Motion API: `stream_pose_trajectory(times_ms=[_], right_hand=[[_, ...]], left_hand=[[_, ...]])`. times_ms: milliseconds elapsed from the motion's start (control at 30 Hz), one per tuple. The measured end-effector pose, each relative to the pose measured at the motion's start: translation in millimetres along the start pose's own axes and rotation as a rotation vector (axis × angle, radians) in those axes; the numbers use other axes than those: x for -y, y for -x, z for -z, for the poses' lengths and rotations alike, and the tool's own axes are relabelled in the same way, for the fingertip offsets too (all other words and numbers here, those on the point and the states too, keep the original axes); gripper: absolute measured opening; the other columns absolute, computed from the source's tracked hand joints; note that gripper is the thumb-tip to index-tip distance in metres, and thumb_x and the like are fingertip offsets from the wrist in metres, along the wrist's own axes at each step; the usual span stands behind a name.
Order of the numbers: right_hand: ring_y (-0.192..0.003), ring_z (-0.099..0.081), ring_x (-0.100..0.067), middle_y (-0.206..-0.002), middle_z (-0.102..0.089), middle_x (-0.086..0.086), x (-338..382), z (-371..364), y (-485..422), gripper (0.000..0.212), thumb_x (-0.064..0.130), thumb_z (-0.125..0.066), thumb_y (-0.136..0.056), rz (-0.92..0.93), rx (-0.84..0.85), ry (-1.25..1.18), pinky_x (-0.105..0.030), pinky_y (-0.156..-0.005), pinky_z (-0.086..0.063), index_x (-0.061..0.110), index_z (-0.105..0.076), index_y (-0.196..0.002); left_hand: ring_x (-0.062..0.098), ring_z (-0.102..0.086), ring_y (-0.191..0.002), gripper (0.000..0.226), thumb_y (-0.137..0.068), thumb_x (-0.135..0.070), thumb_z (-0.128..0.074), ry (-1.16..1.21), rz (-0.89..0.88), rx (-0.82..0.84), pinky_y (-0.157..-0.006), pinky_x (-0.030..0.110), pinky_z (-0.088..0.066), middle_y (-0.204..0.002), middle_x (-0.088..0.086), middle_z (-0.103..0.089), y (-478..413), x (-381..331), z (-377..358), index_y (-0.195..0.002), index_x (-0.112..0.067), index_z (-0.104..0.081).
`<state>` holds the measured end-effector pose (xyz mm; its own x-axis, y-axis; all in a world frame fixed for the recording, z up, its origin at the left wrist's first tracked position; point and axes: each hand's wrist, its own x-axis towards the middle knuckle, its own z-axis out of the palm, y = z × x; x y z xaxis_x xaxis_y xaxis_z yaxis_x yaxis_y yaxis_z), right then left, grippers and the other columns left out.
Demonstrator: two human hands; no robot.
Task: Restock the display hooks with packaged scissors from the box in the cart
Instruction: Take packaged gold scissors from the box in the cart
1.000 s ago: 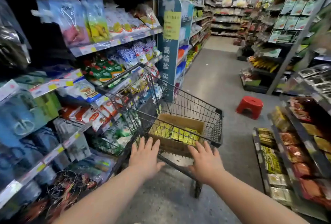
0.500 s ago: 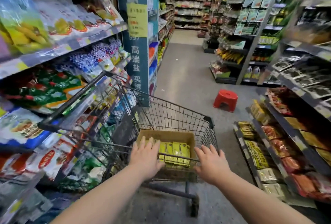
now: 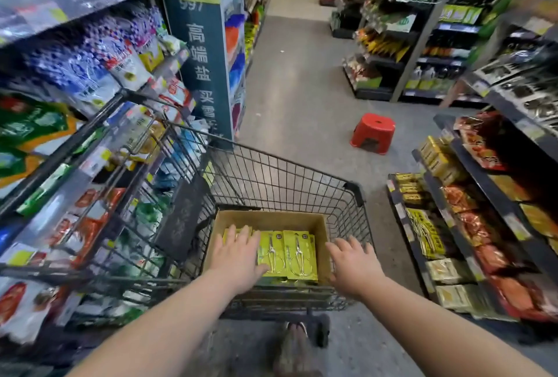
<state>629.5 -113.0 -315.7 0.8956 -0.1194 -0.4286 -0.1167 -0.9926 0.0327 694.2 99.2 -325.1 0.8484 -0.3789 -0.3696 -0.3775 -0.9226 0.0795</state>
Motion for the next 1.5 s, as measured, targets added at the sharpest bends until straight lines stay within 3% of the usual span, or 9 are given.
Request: stream_pose_trajectory(times_ms=[233, 433, 633, 900, 1033, 1267, 1500], right_hand=[[-0.142, -0.021, -0.03, -0.151, -0.031, -0.006, -23, 9, -112, 0.062, 0.044, -0.049, -0.091, 0.086, 0.082, -0.015, -0.053, -0.115, -0.016, 0.021, -0.027, -0.145], [-0.135, -0.035, -0.029, -0.146, -0.037, -0.008, -52, -12, -191, 0.064, 0.041, -0.05, -0.091, 0.102, 0.236, -0.076, -0.047, -0.109, -0.03, 0.021, -0.025, -0.145], [-0.122, -0.047, -0.031, -0.137, -0.045, -0.01, -52, -52, -242, 0.054, 0.029, -0.051, -0.09, 0.096, 0.387, -0.192, -0.043, -0.098, -0.043, 0.017, -0.032, -0.14], [-0.123, -0.049, -0.031, -0.14, -0.041, -0.012, -34, -124, -277, 0.061, 0.027, -0.057, -0.09, -0.069, 0.607, -0.436, -0.041, -0.102, -0.044, 0.017, -0.029, -0.143], [-0.127, -0.045, -0.032, -0.145, -0.033, -0.015, -28, -157, -293, 0.066, 0.024, -0.059, -0.088, -0.251, 0.665, -0.624, -0.037, -0.103, -0.041, 0.015, -0.027, -0.145], [-0.132, -0.039, -0.033, -0.15, -0.026, -0.015, -25, -199, -310, 0.082, 0.025, -0.062, -0.087, -0.468, 0.612, -0.809, -0.042, -0.108, -0.038, 0.018, -0.009, -0.15], [-0.128, -0.045, -0.032, -0.149, -0.029, -0.012, -19, -206, -306, 0.084, 0.026, -0.065, -0.086, -0.571, 0.476, -0.901, -0.042, -0.105, -0.041, 0.018, -0.011, -0.15]], left_hand=[[0.031, -0.003, -0.148, 0.079, -0.092, -0.058, -0.041, -0.03, 0.085, 0.119, -0.118, 0.052, -0.008, -0.161, 0.007, -0.007, -102, 3, 13, -0.153, -0.018, -0.009], [0.028, -0.009, -0.148, 0.072, -0.094, -0.051, -0.043, -0.004, 0.136, 0.269, -0.119, 0.051, -0.009, -0.16, 0.006, -0.013, -175, -16, -9, -0.152, -0.017, -0.014], [0.027, -0.025, -0.142, 0.068, -0.093, -0.047, -0.048, -0.02, 0.163, 0.432, -0.115, 0.045, -0.021, -0.155, 0.005, -0.027, -204, -20, -50, -0.148, -0.017, -0.022], [0.028, -0.041, -0.133, 0.058, -0.095, -0.026, -0.048, 0.169, 0.258, 0.599, -0.106, 0.041, -0.039, -0.151, 0.005, -0.032, -238, -7, -115, -0.148, -0.016, -0.024], [0.028, -0.042, -0.133, 0.061, -0.095, -0.016, -0.049, 0.365, 0.35, 0.606, -0.106, 0.039, -0.038, -0.152, 0.008, -0.033, -252, -2, -149, -0.149, -0.016, -0.022], [0.031, -0.038, -0.136, 0.077, -0.091, -0.02, -0.059, 0.561, 0.501, 0.599, -0.11, 0.039, -0.037, -0.156, 0.009, -0.028, -273, -6, -195, -0.153, -0.019, -0.012], [0.036, -0.043, -0.131, 0.076, -0.087, -0.019, -0.064, 0.76, 0.777, 0.414, -0.107, 0.043, -0.039, -0.147, 0.016, -0.039, -285, -8, -211, -0.15, -0.012, -0.022]])
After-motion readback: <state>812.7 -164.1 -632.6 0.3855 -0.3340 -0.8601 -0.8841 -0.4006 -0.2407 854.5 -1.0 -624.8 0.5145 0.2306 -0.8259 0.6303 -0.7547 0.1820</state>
